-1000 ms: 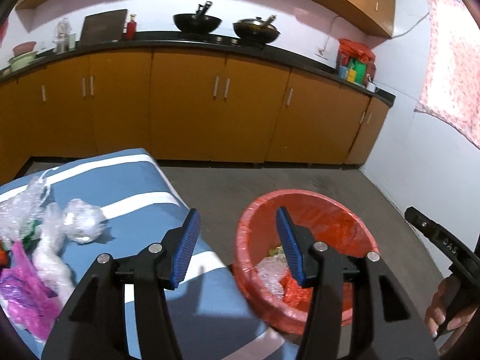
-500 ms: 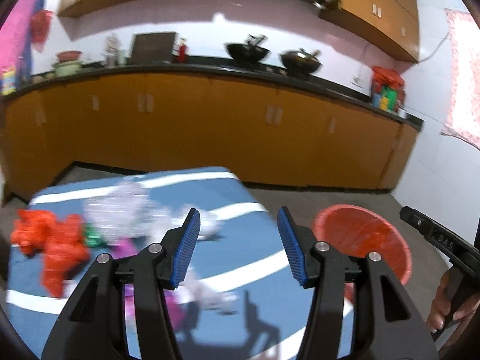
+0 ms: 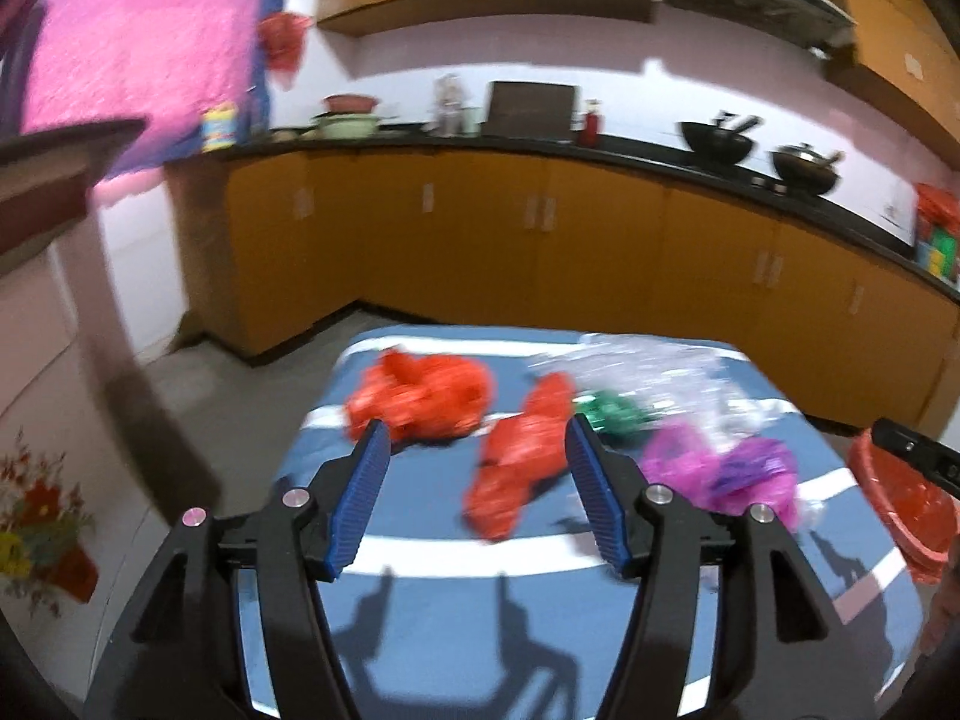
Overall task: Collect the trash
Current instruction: 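Move both open tools back over the table of bags, then grasp the purple-pink bag with the right tool while the left tool grasps the clear bag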
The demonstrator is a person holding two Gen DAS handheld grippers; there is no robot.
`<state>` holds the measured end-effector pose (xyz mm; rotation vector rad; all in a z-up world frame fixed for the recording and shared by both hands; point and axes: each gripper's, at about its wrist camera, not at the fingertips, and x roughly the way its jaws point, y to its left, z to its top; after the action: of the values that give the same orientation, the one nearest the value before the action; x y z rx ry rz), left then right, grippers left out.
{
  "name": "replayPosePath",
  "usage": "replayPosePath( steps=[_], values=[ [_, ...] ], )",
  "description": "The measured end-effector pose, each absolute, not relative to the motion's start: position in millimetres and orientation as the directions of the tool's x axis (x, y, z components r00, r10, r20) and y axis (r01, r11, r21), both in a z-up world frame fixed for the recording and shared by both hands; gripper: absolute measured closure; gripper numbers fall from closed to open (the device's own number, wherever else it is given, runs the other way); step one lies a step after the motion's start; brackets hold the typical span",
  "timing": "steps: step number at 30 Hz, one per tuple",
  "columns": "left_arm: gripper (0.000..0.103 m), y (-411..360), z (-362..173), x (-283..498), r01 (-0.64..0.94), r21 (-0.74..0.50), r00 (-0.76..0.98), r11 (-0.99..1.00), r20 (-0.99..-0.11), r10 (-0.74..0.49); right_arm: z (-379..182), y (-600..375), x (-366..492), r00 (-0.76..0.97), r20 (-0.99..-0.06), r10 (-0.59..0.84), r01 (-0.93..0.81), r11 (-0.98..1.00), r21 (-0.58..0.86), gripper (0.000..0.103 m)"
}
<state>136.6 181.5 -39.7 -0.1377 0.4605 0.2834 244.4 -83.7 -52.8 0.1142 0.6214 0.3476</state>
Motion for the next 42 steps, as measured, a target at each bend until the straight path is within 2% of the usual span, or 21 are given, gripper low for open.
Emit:
replayPosePath(
  steps=[3, 6, 10, 17, 21, 22, 25, 33, 37, 42],
  values=[
    [0.041, 200.5, -43.5, 130.1, -0.342, -0.081, 0.843, 0.936, -0.467, 0.268, -57.9, -54.1, 242.6, 0.729, -0.568, 0.382, -0.334, 0.923, 0.192, 0.067],
    [0.041, 215.4, -46.9, 125.5, -0.364, -0.090, 0.834, 0.927, -0.474, 0.281, -62.6, -32.9, 244.3, 0.712, -0.585, 0.387, -0.358, 0.918, 0.172, 0.060],
    [0.041, 232.8, -53.6, 116.1, -0.374, -0.099, 0.831, 0.922, -0.477, 0.286, -66.5, -13.9, 251.1, 0.701, -0.598, 0.389, -0.371, 0.915, 0.159, 0.055],
    [0.041, 241.8, -62.4, 108.6, -0.370, -0.112, 0.827, 0.922, -0.491, 0.272, -79.4, 1.6, 261.2, 0.687, -0.635, 0.355, -0.370, 0.922, 0.114, 0.054],
    [0.041, 242.3, -65.6, 108.9, -0.359, -0.116, 0.827, 0.926, -0.499, 0.258, -85.1, 6.6, 258.7, 0.678, -0.648, 0.345, -0.384, 0.919, 0.087, 0.064],
    [0.041, 242.2, -66.1, 109.0, -0.357, -0.117, 0.827, 0.927, -0.500, 0.256, -86.3, 6.5, 258.5, 0.678, -0.650, 0.342, -0.388, 0.918, 0.078, 0.071],
    [0.041, 239.5, -67.2, 110.8, -0.344, -0.126, 0.829, 0.930, -0.506, 0.238, -87.7, 8.8, 255.0, 0.678, -0.651, 0.342, -0.404, 0.913, 0.059, 0.080],
    [0.040, 212.3, -69.9, 126.6, -0.273, -0.148, 0.834, 0.950, -0.528, 0.158, -52.2, -9.8, 233.3, 0.746, -0.541, 0.388, -0.409, 0.908, 0.088, 0.083],
    [0.036, 187.5, -70.6, 139.4, -0.214, -0.161, 0.837, 0.964, -0.539, 0.096, -34.6, -30.4, 225.2, 0.772, -0.489, 0.406, -0.395, 0.909, 0.132, 0.083],
    [0.033, 153.8, -75.1, 161.3, -0.140, -0.150, 0.826, 0.979, -0.562, 0.032, -26.8, -67.3, 221.6, 0.819, -0.460, 0.341, -0.312, 0.940, 0.141, 0.083]
  ],
)
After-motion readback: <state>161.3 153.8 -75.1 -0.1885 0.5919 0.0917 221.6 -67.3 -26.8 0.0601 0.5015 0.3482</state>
